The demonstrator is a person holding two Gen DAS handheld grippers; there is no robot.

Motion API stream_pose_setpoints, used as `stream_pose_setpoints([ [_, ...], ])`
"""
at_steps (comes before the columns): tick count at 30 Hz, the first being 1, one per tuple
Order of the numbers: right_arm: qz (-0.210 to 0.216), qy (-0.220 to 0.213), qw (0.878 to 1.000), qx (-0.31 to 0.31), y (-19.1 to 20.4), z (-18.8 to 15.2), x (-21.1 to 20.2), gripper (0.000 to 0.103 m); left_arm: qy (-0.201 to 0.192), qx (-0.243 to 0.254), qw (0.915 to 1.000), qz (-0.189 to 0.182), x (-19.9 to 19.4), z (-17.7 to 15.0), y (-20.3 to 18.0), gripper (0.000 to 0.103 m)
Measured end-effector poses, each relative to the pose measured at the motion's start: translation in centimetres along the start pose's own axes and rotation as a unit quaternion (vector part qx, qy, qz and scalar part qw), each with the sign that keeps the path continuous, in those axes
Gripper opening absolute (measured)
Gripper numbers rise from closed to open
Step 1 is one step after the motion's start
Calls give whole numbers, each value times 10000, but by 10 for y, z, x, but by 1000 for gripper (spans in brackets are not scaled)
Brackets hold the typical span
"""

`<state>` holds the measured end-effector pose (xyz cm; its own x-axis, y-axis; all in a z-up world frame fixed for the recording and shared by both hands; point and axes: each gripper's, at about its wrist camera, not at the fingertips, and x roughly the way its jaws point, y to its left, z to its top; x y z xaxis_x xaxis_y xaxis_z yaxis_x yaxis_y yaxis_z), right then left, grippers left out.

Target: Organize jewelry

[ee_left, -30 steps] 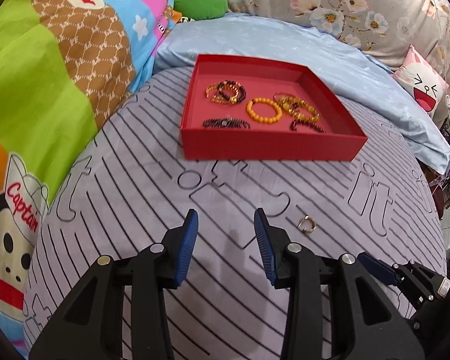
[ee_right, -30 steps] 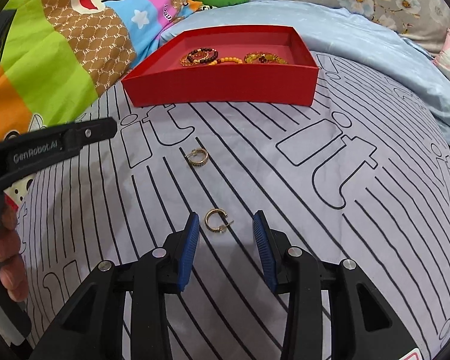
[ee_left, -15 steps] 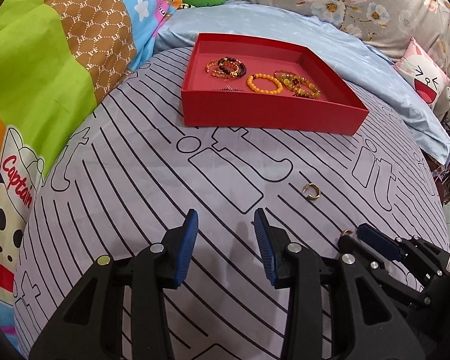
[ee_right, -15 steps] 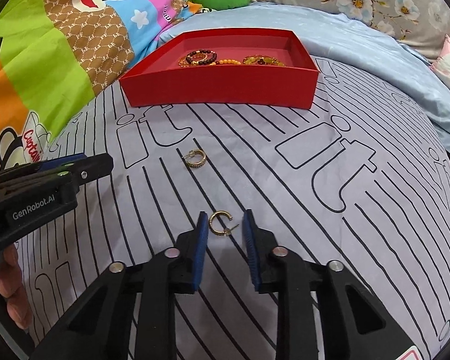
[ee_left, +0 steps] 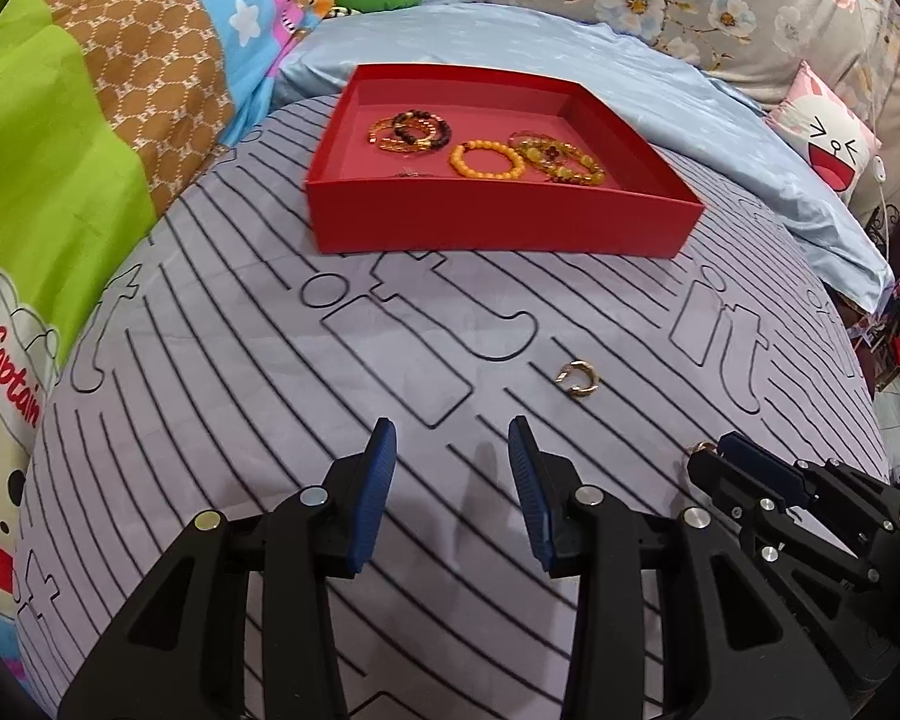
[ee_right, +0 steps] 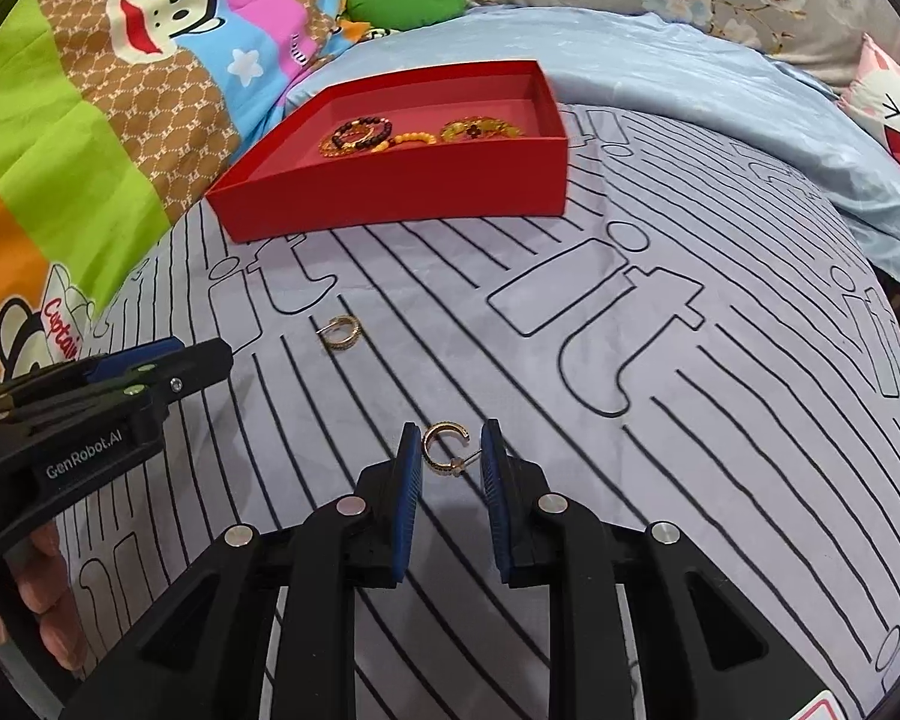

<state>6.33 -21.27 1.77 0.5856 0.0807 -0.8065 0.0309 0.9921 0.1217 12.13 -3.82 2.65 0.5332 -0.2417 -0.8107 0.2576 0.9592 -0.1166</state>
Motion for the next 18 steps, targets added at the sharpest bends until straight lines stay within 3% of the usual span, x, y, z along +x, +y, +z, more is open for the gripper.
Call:
stream_pose_setpoints([
  [4,-42,-36,9999,149,-11,2,-3,19,-10,134,9998,-158,5,3,-16,45],
  [14,-71,-33,9995,310,-25,5,-3,19,-23,356,9991,-220,31,14,-46,44],
  [18,-47,-18,9995,323,-26,5,-1,19,14,413,9991,-129,39,15,-50,39],
])
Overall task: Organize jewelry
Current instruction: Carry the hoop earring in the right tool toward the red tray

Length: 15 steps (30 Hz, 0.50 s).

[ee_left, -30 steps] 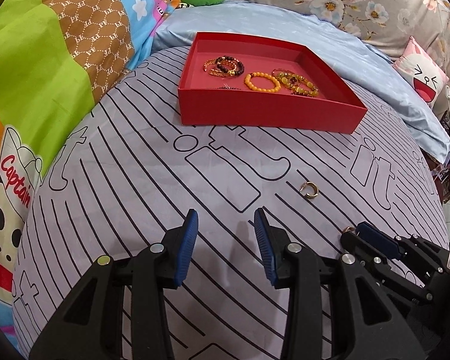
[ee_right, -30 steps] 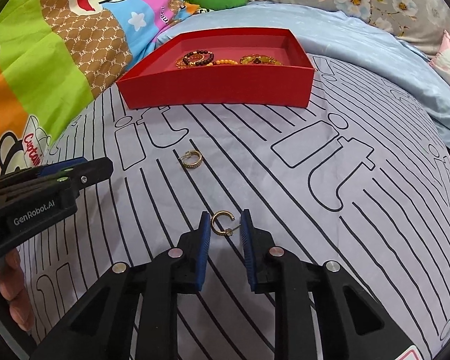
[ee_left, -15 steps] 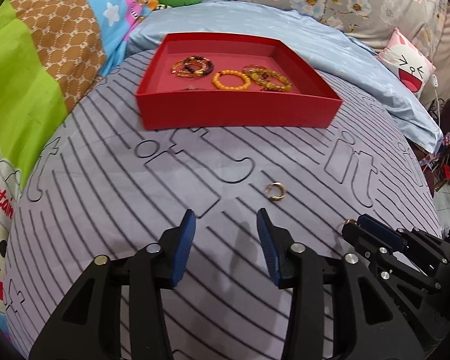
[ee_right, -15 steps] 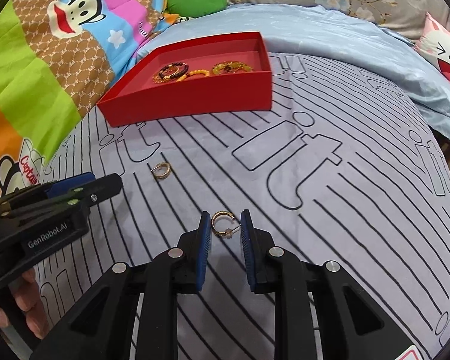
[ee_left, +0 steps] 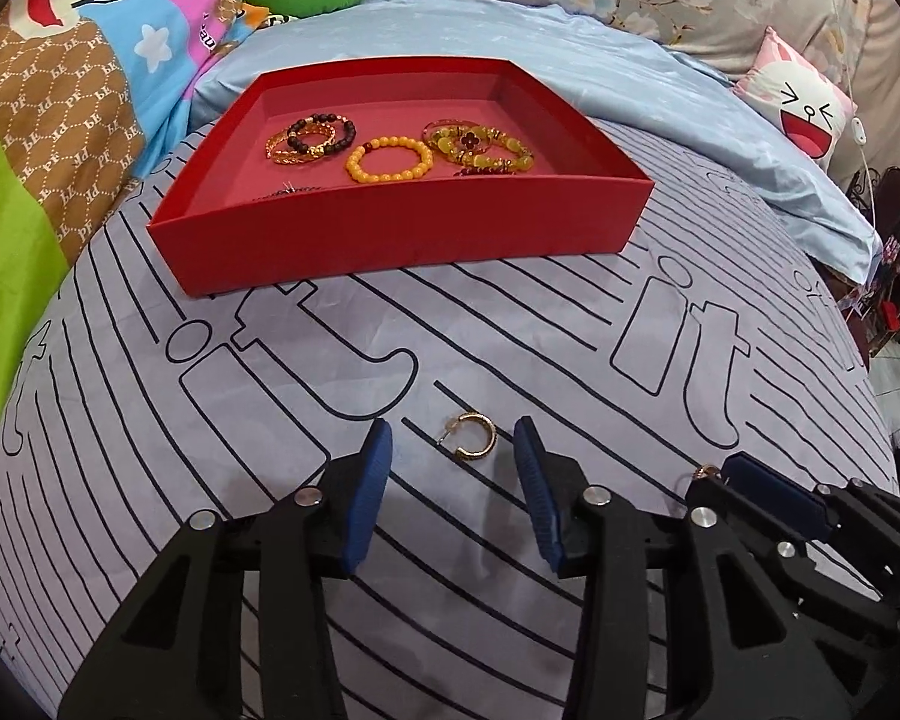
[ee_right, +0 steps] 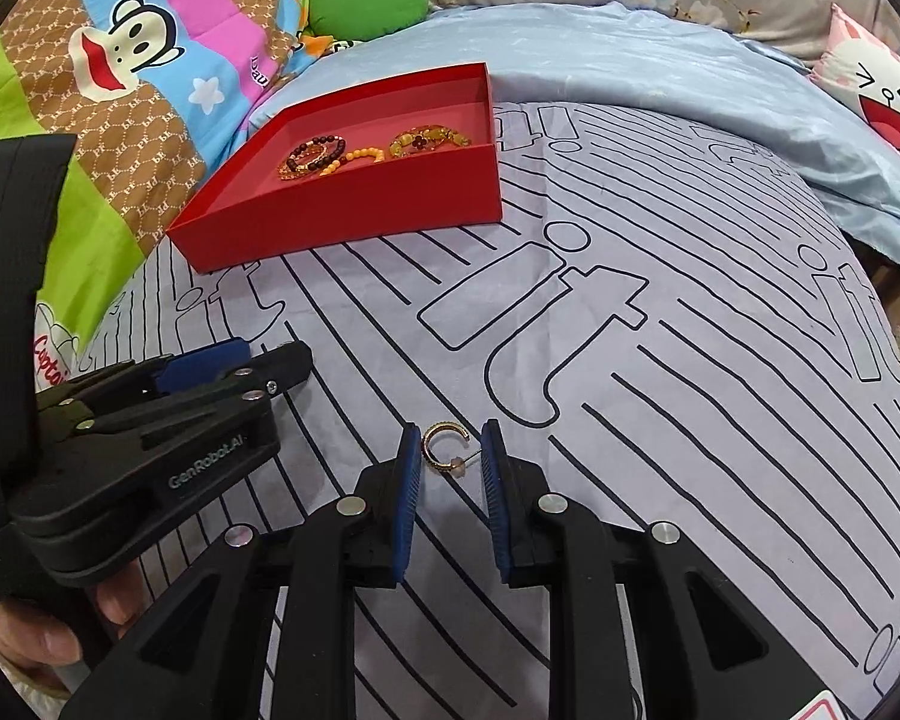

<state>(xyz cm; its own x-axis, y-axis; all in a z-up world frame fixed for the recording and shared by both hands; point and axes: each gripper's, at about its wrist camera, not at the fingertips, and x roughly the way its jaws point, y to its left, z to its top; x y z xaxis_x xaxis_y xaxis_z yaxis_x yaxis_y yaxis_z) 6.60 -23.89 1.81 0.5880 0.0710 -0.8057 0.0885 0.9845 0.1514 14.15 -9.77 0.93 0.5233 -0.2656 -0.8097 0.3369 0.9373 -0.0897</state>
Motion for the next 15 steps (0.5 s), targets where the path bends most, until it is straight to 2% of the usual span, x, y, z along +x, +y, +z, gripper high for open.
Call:
stream_pose_setpoints([
  [3,19,9,10000,-2,0,0,1,20,-66,113,9998,125,0,-1,-2,29],
  [5,39,14,10000,-2,2,0,2,19,-84,126,9998,161,0,-1,-1,19],
  [15,130,-14,9999,-79,14,3,0,20,-61,82,9998,145,-9,-5,3,19],
])
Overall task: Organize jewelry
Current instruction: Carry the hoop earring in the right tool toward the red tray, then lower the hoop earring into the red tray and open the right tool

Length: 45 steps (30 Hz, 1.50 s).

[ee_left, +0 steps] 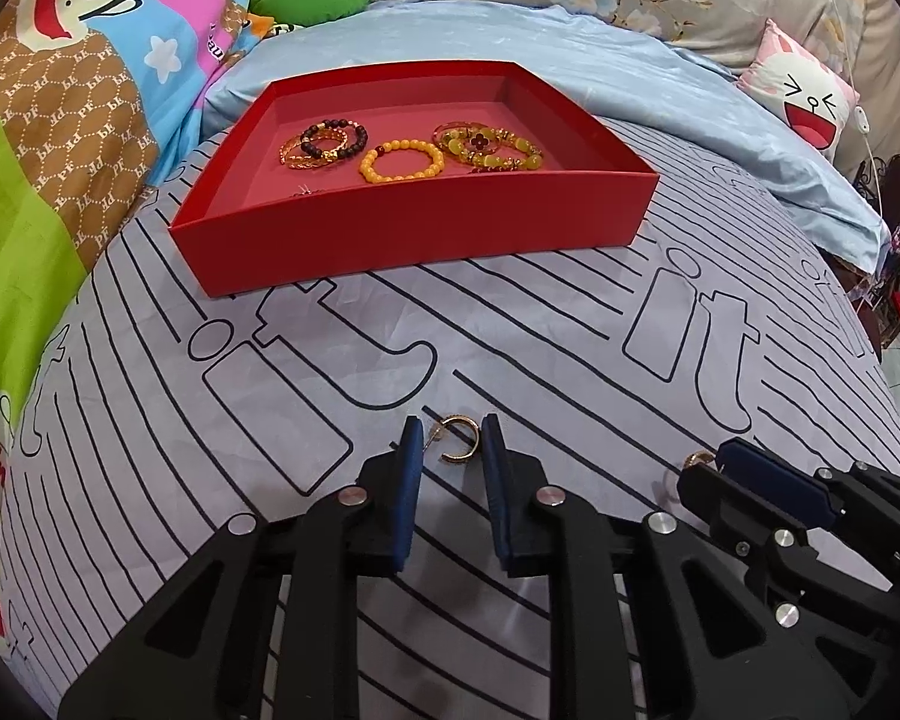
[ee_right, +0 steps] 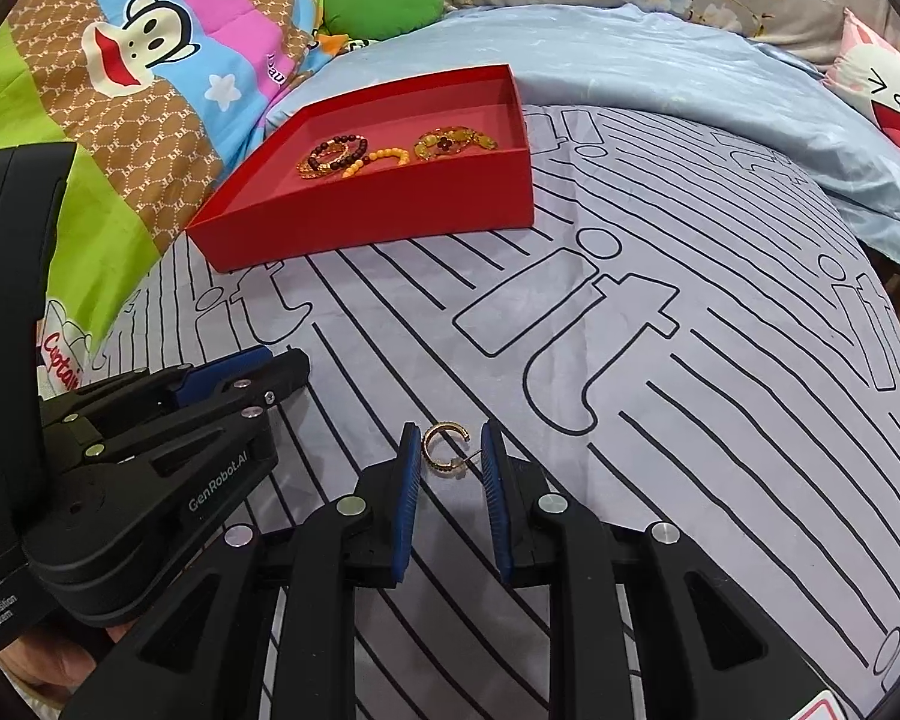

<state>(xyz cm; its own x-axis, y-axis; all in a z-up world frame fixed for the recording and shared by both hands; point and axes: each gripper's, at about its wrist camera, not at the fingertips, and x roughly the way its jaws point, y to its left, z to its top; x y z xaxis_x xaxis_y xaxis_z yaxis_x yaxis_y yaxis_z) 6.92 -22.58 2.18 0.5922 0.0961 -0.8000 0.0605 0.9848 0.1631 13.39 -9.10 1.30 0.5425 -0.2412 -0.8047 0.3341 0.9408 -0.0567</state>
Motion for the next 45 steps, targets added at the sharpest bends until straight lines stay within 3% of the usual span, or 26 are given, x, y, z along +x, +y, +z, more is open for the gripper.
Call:
stream_pose_setpoints([
  [16,134,-242,9994,-203,22,26,-10,20,-133,-174,9998,44,-27,12,16,19],
  [25,282,-389,9984,-286,33,55,-8,20,-269,-247,9993,18,-34,35,26,19],
  [37,274,-710,9963,-392,41,133,11,20,-632,-321,9974,90,-30,102,47,19],
  [45,101,-728,9964,-422,40,182,45,20,-736,-310,9965,256,-1,151,56,19],
])
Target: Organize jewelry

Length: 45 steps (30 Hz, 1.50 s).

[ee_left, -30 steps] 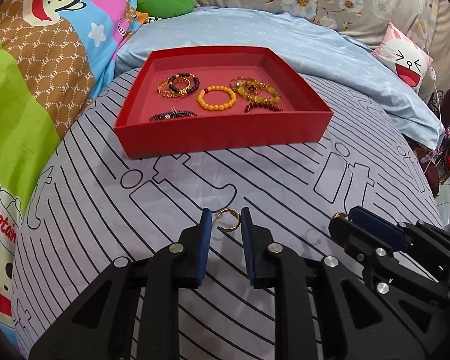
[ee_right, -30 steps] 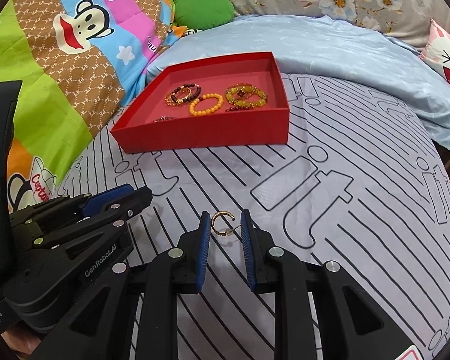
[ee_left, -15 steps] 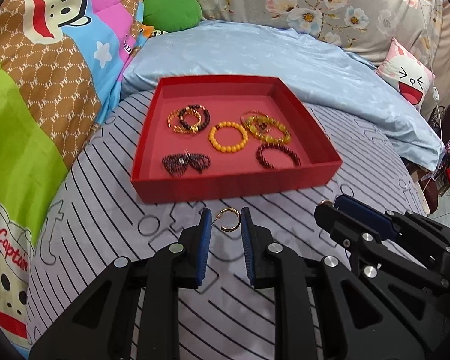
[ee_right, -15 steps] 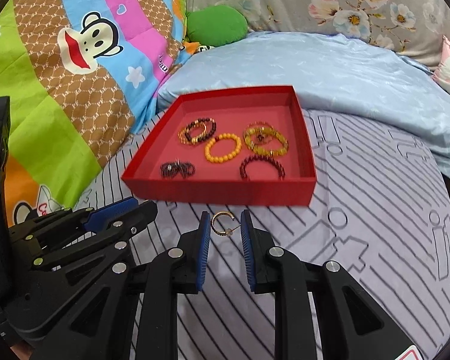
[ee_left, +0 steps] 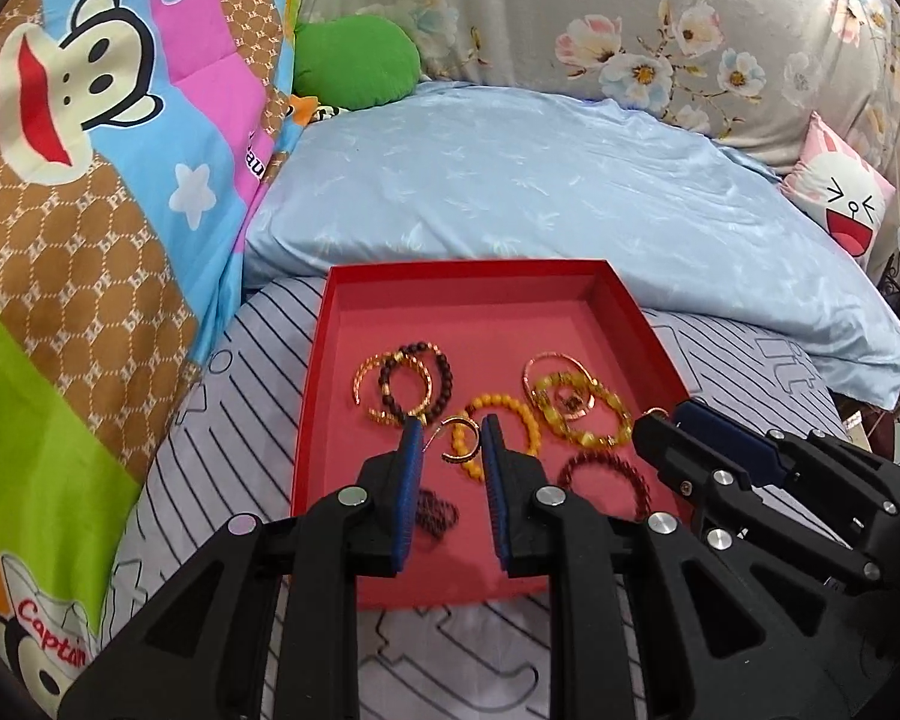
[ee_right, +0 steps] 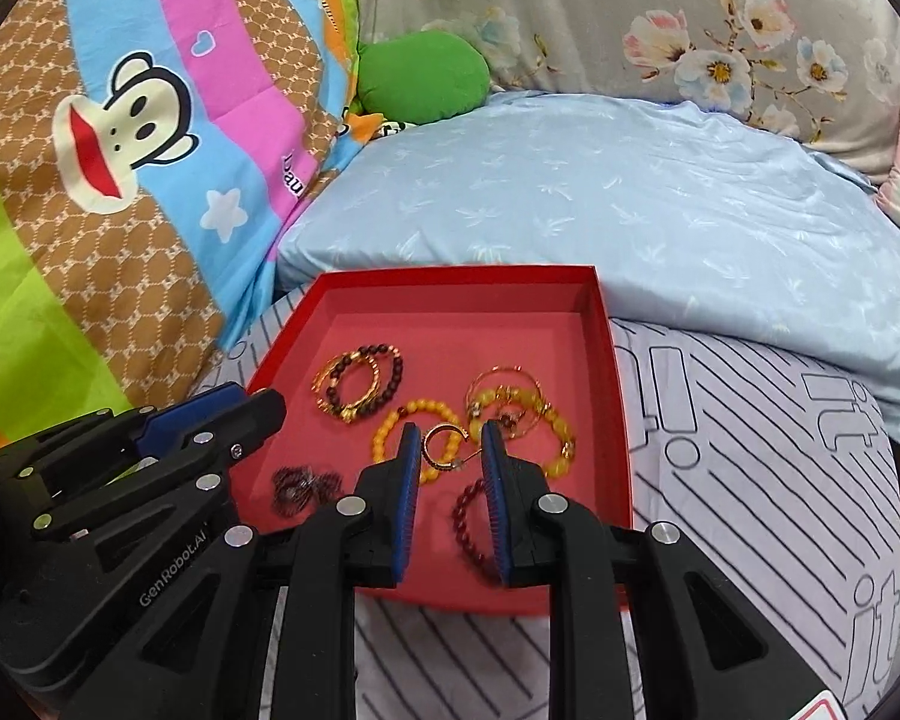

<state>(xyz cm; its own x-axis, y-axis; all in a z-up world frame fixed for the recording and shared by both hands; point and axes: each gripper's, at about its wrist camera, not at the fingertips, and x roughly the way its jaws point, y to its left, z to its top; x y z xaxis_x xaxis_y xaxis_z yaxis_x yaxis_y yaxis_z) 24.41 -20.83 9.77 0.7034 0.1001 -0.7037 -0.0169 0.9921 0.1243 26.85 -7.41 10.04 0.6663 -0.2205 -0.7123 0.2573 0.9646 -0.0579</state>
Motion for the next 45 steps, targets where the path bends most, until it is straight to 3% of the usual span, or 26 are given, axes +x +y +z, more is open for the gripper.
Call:
stream_pose_setpoints([
  [13,-134,245,9996,2,-10,11,49,20,259,-85,9996,115,54,13,7,19],
  [29,-187,334,9993,28,-12,8,60,20,411,-147,9990,125,70,10,9,20],
  [31,-198,337,9992,35,-12,8,60,25,419,-155,9989,136,70,10,10,24],
  [32,-207,325,9992,38,-12,8,59,27,421,-166,9989,149,70,10,10,33],
  [35,-264,292,9992,52,-13,8,57,29,341,-171,9988,295,67,9,10,40],
  [45,-302,232,9992,134,-12,-2,39,41,370,-269,9984,318,55,3,16,42],
])
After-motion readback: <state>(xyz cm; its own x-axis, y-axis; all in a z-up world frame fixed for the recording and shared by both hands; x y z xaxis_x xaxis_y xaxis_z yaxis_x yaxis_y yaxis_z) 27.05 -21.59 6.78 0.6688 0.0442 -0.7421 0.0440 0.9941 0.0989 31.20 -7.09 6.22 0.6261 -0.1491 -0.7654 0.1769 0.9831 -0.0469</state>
